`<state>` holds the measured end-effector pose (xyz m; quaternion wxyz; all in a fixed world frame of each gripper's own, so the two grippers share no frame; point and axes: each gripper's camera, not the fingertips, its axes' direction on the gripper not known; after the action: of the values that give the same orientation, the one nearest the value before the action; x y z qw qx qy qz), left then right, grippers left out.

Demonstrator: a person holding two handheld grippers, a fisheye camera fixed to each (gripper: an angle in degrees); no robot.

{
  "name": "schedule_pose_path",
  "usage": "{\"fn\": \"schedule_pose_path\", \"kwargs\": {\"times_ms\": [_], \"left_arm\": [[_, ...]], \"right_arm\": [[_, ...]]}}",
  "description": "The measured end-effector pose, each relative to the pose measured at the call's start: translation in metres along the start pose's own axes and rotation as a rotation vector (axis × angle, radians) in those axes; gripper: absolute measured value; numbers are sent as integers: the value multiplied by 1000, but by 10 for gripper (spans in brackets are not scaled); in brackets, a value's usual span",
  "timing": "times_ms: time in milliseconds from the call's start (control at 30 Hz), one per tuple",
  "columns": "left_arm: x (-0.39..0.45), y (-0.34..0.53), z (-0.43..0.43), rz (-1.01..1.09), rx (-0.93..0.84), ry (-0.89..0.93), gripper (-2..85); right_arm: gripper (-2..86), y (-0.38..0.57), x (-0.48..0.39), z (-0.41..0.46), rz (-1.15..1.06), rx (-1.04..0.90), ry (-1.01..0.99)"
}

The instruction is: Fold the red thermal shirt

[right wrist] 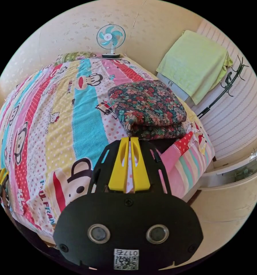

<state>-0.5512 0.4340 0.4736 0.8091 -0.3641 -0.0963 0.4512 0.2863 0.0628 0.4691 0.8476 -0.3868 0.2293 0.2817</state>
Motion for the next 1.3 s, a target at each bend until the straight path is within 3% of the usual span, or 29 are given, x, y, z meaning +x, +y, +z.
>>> {"fn": "schedule_pose_path", "kwargs": {"times_ms": [167, 267, 400, 467, 567, 700, 833, 1300], "left_arm": [[12, 3, 11, -37, -20, -4, 91], [17, 7, 17, -50, -18, 0, 87], [40, 13, 21, -14, -8, -53, 65], [76, 18, 25, 90, -3, -169, 7], [106, 25, 32, 145, 10, -306, -5], [122, 27, 37, 166, 4, -340, -9], [187, 42, 63, 313, 25, -702, -10], [214, 36, 76, 292, -20, -770, -10]], "right_arm": [[2, -8, -25, -37, 32, -4, -255], [1, 4, -66, -54, -117, -68, -766], [2, 35, -120, -76, -159, -174, -703], [2, 40, -122, -70, -189, -242, -664], [2, 51, -91, -46, -83, -363, -636], [2, 77, -3, -29, 282, -259, -1034], [2, 89, 37, -29, 321, -128, -1210], [3, 67, 112, -69, 303, -105, -1257]]}}
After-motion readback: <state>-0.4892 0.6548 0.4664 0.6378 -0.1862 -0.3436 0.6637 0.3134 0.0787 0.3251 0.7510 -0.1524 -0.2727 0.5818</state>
